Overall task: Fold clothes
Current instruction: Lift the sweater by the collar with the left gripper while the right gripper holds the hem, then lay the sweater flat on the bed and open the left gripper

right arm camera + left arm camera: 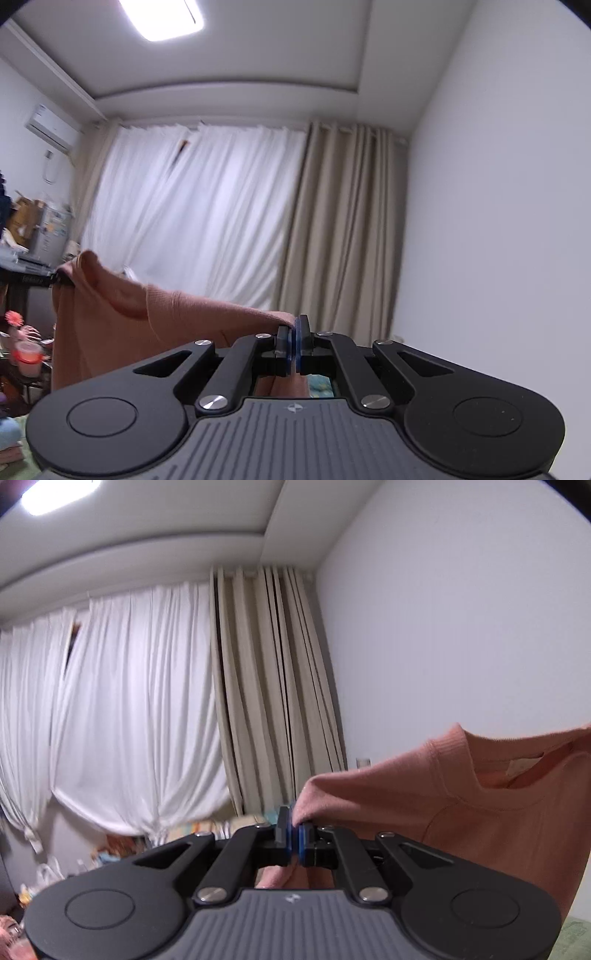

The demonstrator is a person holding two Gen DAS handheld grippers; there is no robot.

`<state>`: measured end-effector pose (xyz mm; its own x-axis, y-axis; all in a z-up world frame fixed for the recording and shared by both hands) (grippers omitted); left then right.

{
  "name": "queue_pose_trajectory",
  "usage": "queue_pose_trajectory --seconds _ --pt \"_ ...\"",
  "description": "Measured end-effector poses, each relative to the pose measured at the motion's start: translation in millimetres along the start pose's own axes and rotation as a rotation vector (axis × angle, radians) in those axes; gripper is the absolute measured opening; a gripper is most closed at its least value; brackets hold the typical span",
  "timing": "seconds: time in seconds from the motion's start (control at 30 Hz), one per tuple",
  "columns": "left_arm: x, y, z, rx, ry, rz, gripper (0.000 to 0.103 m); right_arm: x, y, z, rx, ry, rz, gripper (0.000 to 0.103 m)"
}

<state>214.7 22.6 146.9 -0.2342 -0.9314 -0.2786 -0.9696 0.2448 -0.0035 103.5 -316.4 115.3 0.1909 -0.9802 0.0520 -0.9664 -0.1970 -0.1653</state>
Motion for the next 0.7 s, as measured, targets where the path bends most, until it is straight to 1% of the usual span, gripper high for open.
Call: queue_pose_trajectory --seconds 0.03,0.1,0.17,0.27,0.33,0.37,0.43,0.47,0.5,0.53,0.63,0.67,0.7 --pt "-1 6 -3 0.003 -0.007 -0.003 0.003 -2 8 -4 0.006 0.001 -0.011 0.002" --pt "-1 33 -19 0.02 -0.054 -0.022 0.003 -4 16 -8 0.012 -0.007 -0.031 0.002" --pt "1 41 -22 0.009 -0.083 -0.024 0.003 -6 19 -12 0.016 -0.004 -0.043 0.002" --pt "3 28 -10 -0.048 -0.07 0.002 0.003 -2 8 -6 -0.004 -0.004 -0.055 0.002" --pt "7 -1 19 -0.109 -0.059 0.036 0.003 4 -6 4 -0.027 -0.009 -0.053 0.002" --pt "10 -18 36 -0.144 -0.054 0.054 0.003 13 -21 15 -0.053 -0.018 -0.05 0.002" --pt "23 -71 90 -0.251 -0.044 0.104 0.003 28 -50 39 -0.107 -0.033 -0.044 0.002" --pt "29 -84 107 -0.286 -0.037 0.119 0.003 35 -70 61 -0.147 -0.04 -0.036 0.002" --pt "40 -114 142 -0.355 -0.018 0.147 0.003 40 -84 78 -0.174 -0.048 -0.031 0.002" --pt "49 -135 173 -0.408 -0.003 0.164 0.003 46 -102 101 -0.213 -0.061 -0.025 0.002" --pt "74 -201 263 -0.566 0.035 0.191 0.003 67 -166 184 -0.338 -0.098 0.008 0.002" --pt "80 -215 290 -0.607 0.043 0.19 0.003 72 -191 216 -0.384 -0.105 0.024 0.002" --pt "77 -221 300 -0.618 0.05 0.187 0.003 74 -206 237 -0.411 -0.106 0.037 0.002"
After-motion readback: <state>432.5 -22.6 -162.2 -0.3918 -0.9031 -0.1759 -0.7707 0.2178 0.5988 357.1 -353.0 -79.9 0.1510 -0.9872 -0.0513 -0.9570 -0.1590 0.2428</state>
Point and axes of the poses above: each gripper's, at about its wrist camera, not at the fingertips, and y roughly against the way its jaws point, x to its right, z to its underside, the point moved 8 cm from there along -y, roughly the way its jaws point, and after that the axes turned 8 degrees about -y, right-handed, at the moved point
